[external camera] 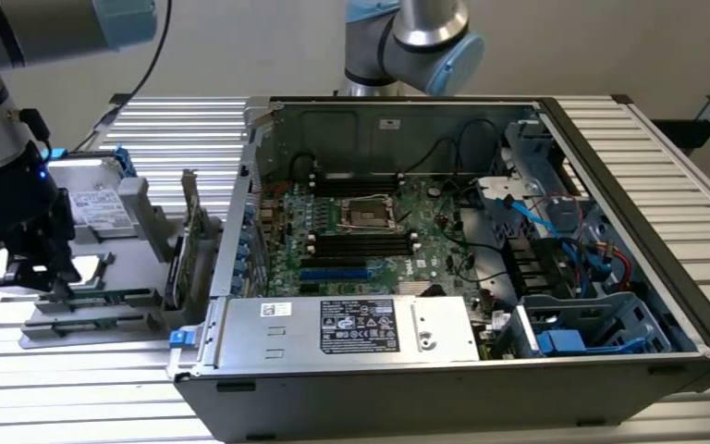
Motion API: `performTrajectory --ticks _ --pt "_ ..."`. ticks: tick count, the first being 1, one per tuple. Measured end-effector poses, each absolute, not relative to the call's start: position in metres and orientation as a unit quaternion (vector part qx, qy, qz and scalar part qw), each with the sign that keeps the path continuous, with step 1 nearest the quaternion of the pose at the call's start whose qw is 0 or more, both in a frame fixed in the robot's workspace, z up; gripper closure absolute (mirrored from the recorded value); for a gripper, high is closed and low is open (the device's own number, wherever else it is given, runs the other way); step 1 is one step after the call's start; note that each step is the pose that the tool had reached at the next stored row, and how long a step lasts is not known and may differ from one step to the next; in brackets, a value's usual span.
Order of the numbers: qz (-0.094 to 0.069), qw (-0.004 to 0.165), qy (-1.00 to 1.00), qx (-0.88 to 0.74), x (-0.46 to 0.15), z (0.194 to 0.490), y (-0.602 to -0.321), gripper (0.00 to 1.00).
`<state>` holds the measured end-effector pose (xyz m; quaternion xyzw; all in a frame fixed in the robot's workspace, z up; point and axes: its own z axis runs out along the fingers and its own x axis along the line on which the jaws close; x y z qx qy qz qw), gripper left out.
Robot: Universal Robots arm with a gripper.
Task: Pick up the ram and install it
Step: 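Pick up the ram and move it above insertion slot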
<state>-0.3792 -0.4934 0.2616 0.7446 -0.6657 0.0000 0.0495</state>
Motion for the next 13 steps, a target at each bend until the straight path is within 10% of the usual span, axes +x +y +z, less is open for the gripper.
performTrajectory --ticks 13 --pt "0.000 0.049 -0.656 0.753 -0.382 0.238 -0.494 0.69"
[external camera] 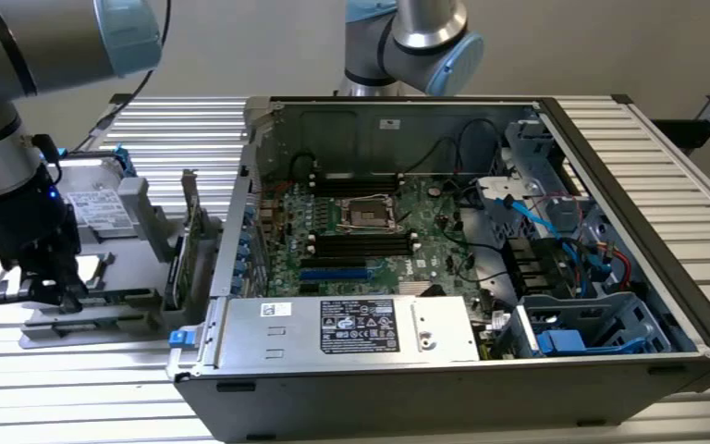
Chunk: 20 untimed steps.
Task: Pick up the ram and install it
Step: 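Pick up the ram and move it above insertion slot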
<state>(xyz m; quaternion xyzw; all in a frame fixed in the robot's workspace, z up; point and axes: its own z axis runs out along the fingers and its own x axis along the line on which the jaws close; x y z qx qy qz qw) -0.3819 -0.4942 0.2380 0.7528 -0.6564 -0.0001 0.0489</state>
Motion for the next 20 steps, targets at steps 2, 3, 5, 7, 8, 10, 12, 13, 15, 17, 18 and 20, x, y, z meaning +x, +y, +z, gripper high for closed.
performTrajectory --ticks 2,3,5,7,8,10,12,13,15,17,18,20 --pt "0.000 0.049 -0.655 0.754 -0.382 0.234 -0.494 0.69" --pt "0.000 0.049 -0.654 0.755 -0.382 0.233 -0.495 0.69" --pt "0.000 0.049 -0.653 0.756 -0.383 0.229 -0.495 0.69" --pt "0.000 0.049 -0.652 0.757 -0.383 0.225 -0.496 0.69" --pt "0.000 0.049 -0.651 0.758 -0.383 0.224 -0.496 0.69" --pt "0.000 0.049 -0.650 0.759 -0.383 0.220 -0.496 0.69" --pt "0.000 0.049 -0.649 0.760 -0.383 0.216 -0.496 0.69" --pt "0.000 0.049 -0.648 0.760 -0.383 0.214 -0.496 0.69" --pt "0.000 0.049 -0.647 0.761 -0.383 0.211 -0.496 0.69" --pt "0.000 0.049 -0.646 0.762 -0.383 0.207 -0.496 0.69" --pt "0.000 0.049 -0.645 0.762 -0.383 0.205 -0.497 0.69" --pt "0.001 0.049 -0.644 0.763 -0.383 0.202 -0.496 0.69"
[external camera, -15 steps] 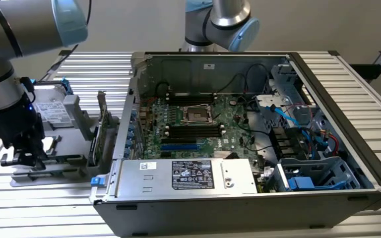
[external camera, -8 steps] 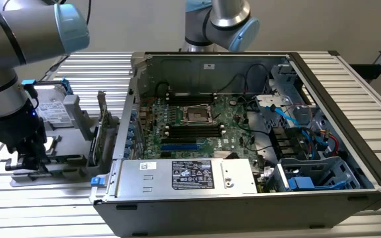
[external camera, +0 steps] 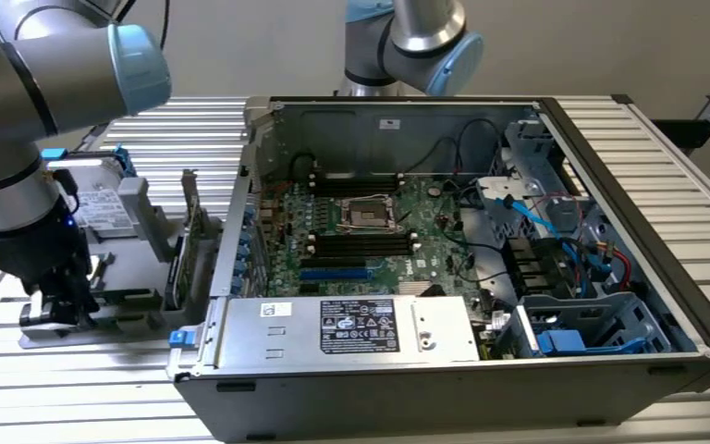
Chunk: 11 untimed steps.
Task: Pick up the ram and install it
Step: 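Pick up the ram and move it above insertion slot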
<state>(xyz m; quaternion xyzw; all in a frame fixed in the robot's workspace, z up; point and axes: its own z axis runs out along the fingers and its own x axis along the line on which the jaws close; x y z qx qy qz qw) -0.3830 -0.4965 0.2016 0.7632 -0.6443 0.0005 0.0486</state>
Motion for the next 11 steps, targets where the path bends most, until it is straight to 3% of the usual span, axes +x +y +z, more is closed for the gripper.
performTrajectory --ticks 11 --pt "0.001 0.049 -0.642 0.765 -0.3832 0.1936 -0.4966 0.69"
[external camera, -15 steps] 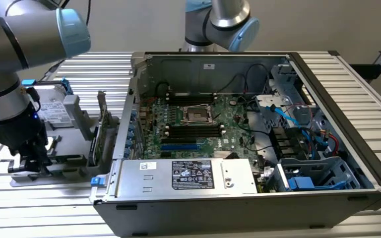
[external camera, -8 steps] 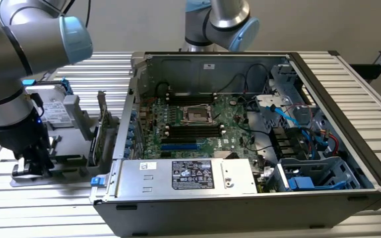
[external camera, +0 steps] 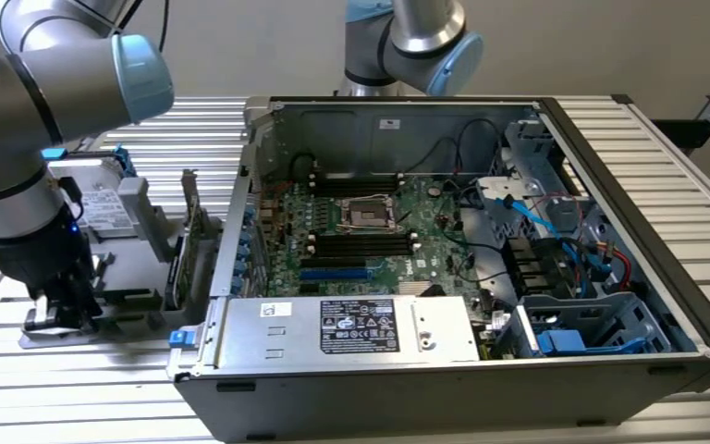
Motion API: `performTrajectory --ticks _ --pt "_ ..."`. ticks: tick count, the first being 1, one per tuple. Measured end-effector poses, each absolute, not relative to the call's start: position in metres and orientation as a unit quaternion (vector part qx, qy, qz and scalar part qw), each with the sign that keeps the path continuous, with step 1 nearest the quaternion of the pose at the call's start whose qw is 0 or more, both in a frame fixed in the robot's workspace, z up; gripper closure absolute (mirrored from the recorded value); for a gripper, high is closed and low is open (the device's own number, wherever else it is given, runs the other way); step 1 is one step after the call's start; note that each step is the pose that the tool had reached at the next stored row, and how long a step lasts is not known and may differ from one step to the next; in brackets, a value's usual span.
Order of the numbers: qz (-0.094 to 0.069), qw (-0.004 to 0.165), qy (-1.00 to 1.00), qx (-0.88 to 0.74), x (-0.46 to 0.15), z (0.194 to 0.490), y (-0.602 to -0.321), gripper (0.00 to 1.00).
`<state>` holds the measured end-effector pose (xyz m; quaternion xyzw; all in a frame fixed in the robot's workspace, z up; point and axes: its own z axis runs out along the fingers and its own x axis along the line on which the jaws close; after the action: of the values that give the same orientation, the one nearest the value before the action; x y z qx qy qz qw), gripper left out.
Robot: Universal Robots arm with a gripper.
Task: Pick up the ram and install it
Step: 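Pick up the ram and move it above insertion slot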
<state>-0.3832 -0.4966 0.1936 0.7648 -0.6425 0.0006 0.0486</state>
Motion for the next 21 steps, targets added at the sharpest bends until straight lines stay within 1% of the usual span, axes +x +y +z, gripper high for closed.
performTrajectory --ticks 21 --pt "0.002 0.052 -0.642 0.765 -0.3786 0.1891 -0.4943 0.69"
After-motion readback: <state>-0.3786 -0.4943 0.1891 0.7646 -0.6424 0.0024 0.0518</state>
